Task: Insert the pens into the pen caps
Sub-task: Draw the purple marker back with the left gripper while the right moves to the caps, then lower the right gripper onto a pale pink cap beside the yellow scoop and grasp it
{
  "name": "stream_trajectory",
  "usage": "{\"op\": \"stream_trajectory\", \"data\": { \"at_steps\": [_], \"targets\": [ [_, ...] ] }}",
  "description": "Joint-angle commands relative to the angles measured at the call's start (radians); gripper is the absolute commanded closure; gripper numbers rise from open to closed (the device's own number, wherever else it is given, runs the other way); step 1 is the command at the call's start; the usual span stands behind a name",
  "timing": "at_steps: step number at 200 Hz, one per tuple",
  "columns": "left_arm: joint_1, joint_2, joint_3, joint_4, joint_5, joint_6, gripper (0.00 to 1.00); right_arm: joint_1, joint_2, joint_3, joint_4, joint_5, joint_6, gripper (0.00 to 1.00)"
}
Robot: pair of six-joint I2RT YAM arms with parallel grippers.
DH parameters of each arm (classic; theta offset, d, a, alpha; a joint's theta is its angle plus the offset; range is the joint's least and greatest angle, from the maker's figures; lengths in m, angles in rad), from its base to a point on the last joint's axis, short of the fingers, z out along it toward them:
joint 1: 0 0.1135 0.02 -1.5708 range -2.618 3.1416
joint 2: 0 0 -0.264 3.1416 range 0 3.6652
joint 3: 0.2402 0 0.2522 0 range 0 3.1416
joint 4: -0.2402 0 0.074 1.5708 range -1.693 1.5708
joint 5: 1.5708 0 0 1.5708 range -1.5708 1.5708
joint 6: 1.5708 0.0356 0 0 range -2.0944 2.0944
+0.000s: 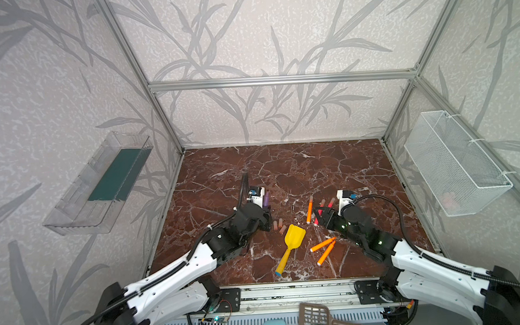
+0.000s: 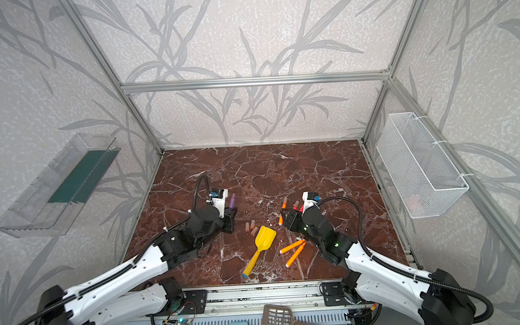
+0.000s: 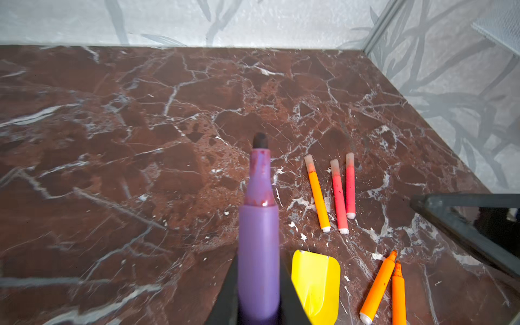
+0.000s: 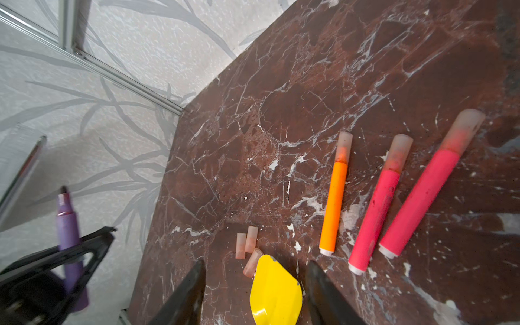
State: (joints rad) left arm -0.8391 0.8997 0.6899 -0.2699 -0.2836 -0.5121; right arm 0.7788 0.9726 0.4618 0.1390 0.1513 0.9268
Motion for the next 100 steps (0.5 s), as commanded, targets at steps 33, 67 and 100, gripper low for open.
{"op": "stream_trajectory", "data": {
  "at_steps": [33,67,100],
  "targets": [
    [0.022,-0.108,0.262,-0.446,-0.171,-0.139,1.0,0.049,0.197,0.2,-0.195,-0.009,-0.216,0.45],
    [0.054,-0.086,0.161,-0.256,-0.388,-0.068,1.0,0.112,0.314,0.315,-0.282,0.063,-0.271,0.46],
    [0.059,-0.084,-0.014,-0.05,-0.472,0.04,1.0,0.144,0.467,0.423,-0.322,0.079,-0.317,0.47]
  ]
}}
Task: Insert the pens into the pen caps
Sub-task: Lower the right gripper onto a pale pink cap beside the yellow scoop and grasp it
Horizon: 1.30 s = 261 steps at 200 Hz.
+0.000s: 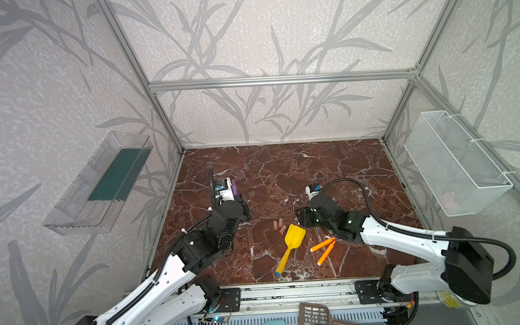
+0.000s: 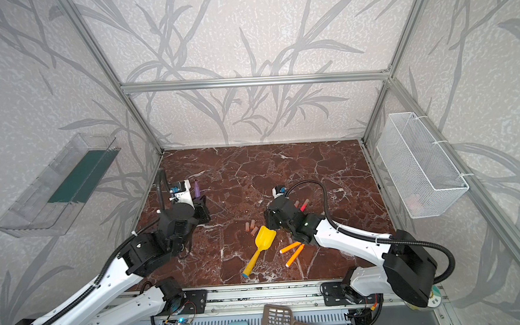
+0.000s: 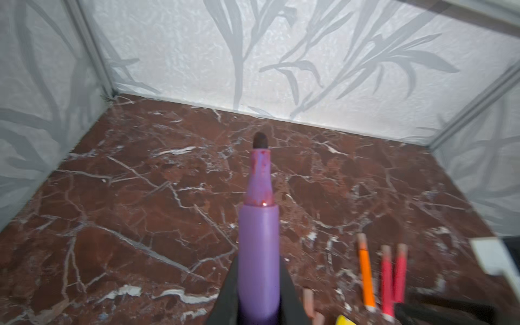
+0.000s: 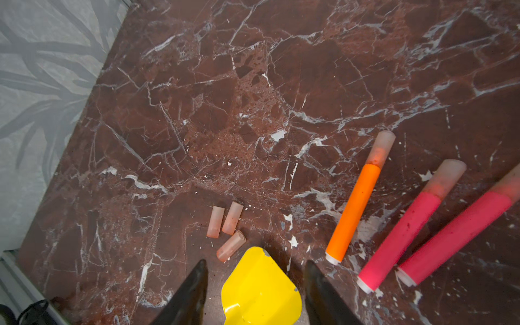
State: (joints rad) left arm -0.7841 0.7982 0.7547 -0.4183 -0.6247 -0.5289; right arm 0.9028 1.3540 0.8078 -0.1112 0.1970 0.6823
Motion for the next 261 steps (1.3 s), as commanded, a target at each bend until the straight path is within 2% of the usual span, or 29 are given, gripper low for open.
{"op": "stream_trajectory", "data": {
  "at_steps": [1,36,64,131,152,190,223,261],
  "targets": [
    [0.005,0.018,-0.083,0.103,-0.129,0.059,1.0,0.021,0.09,0.082,-0.072,0.032,-0.074,0.47],
    [0.005,0.064,-0.11,0.182,-0.131,0.095,1.0,0.049,0.308,0.267,-0.174,0.019,-0.128,0.54],
    [0.003,0.079,-0.1,0.181,-0.142,0.107,1.0,0.056,0.415,0.316,-0.162,-0.012,-0.129,0.54],
    [0.008,0.011,-0.123,0.153,-0.178,0.075,1.0,0.103,0.527,0.435,-0.203,0.018,-0.128,0.55],
    [0.023,0.0,-0.126,0.133,-0.179,0.052,1.0,0.114,0.536,0.445,-0.195,0.023,-0.134,0.6],
    [0.087,-0.026,-0.141,0.12,-0.114,0.017,1.0,0.114,0.602,0.517,-0.243,0.035,-0.135,0.7],
    [0.145,-0.04,-0.152,0.106,-0.056,-0.016,1.0,0.145,0.648,0.56,-0.283,0.052,-0.127,0.72],
    [0.152,-0.039,-0.147,0.101,-0.04,-0.013,1.0,0.154,0.664,0.574,-0.293,0.055,-0.121,0.72]
  ]
}}
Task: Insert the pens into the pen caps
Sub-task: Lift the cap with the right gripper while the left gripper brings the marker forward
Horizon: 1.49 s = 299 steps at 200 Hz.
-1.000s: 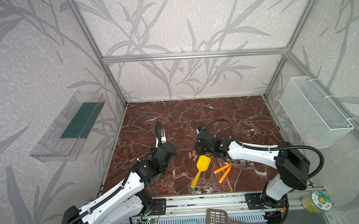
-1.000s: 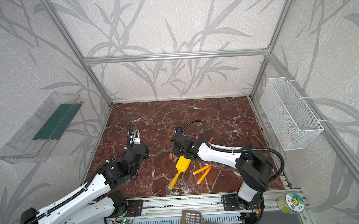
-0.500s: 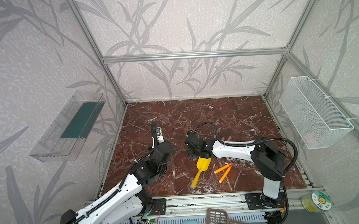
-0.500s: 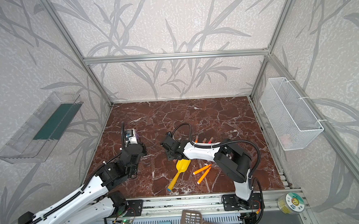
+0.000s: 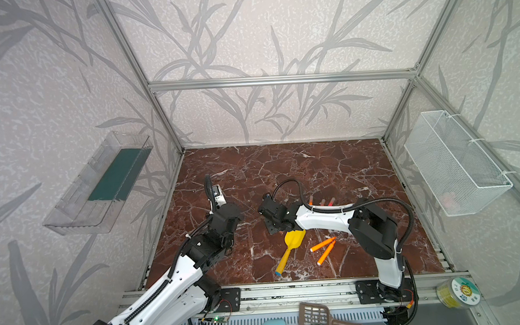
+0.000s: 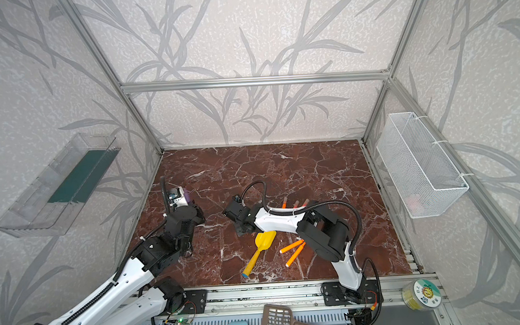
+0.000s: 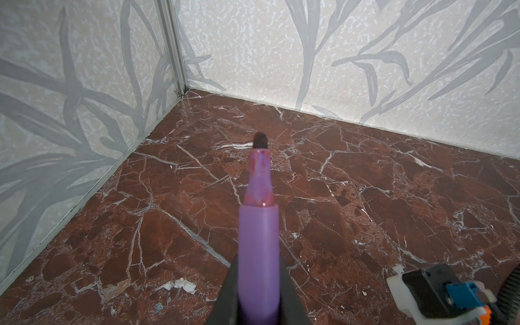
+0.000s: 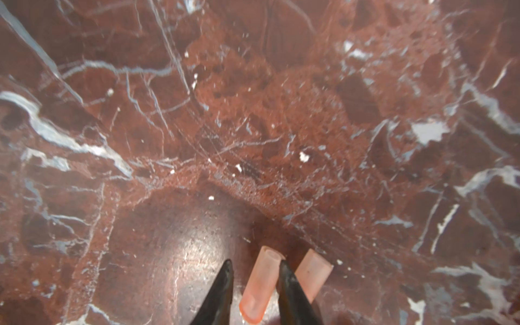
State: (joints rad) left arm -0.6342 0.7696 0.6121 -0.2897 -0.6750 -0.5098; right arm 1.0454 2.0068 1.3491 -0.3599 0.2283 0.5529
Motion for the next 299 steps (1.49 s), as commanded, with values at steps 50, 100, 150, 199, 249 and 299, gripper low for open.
{"op": "stream_trajectory", "data": {
  "at_steps": [50,100,150,199,249,299],
  "targets": [
    [0.003,-0.012,-0.003,-0.028,0.017,-0.031,1.0,0.028,0.056,0.063,-0.08,0.062,0.017,0.72],
    [0.004,-0.012,-0.005,-0.028,0.018,-0.031,1.0,0.03,0.093,0.09,-0.104,0.078,0.023,0.73],
    [0.004,-0.013,-0.003,-0.028,0.023,-0.031,1.0,0.032,0.093,0.086,-0.1,0.077,0.03,0.84],
    [0.004,-0.022,0.037,-0.103,0.097,-0.116,1.0,0.033,-0.026,0.006,-0.04,0.056,0.042,0.92],
    [0.004,-0.138,0.027,-0.093,0.482,-0.255,1.0,0.026,-0.429,-0.273,0.11,0.086,0.07,0.95],
    [-0.124,-0.073,-0.126,0.139,0.665,-0.257,1.0,-0.075,-0.864,-0.602,0.244,0.103,0.112,1.0]
  ]
}}
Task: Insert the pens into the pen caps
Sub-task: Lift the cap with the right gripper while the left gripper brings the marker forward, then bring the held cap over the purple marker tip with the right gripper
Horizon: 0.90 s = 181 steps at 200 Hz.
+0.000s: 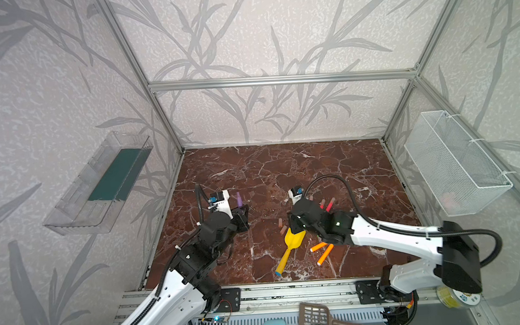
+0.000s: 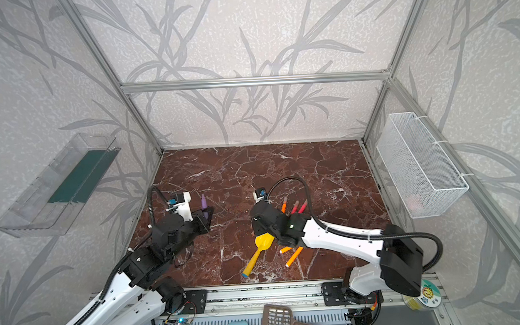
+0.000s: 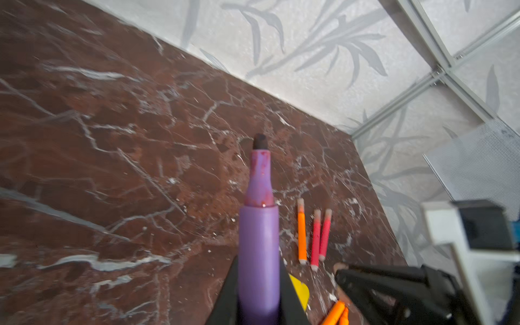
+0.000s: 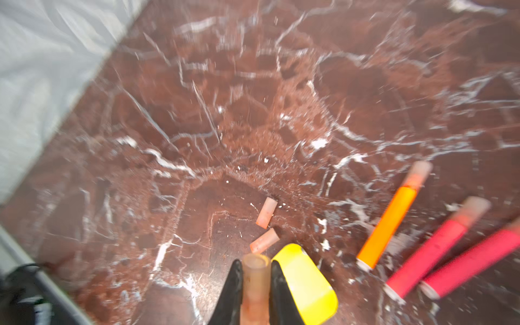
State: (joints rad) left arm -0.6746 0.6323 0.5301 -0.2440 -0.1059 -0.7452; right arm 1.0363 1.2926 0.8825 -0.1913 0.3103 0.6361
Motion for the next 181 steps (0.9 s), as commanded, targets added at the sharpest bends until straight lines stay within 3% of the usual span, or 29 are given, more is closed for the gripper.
{"op": "stream_trajectory", "data": {
  "at_steps": [1,21,63,76,98,132,181],
  "targets": [
    [-0.089,0.068,-0.044,0.093,0.089,-0.02,1.0,-0.07,-0.157,-0.142,0.077,0.02,0.029,1.0],
    [-0.226,0.123,-0.062,0.147,0.003,-0.007,1.0,-0.145,-0.308,-0.257,0.122,-0.007,0.048,1.0],
    [-0.448,0.262,-0.226,0.555,-0.008,0.014,1.0,-0.302,-0.505,-0.423,0.233,-0.135,0.11,1.0],
    [-0.473,0.326,-0.232,0.613,-0.057,-0.013,1.0,-0.331,-0.55,-0.458,0.256,-0.162,0.13,1.0],
    [-0.514,0.431,-0.212,0.739,-0.02,-0.002,1.0,-0.346,-0.608,-0.496,0.262,-0.148,0.156,1.0],
    [-0.604,0.583,-0.132,0.79,-0.058,0.056,1.0,-0.367,-0.607,-0.512,0.284,-0.162,0.178,1.0],
    [-0.625,0.811,-0.06,0.983,0.041,0.086,1.0,-0.424,-0.549,-0.514,0.362,-0.272,0.204,1.0]
  ]
}}
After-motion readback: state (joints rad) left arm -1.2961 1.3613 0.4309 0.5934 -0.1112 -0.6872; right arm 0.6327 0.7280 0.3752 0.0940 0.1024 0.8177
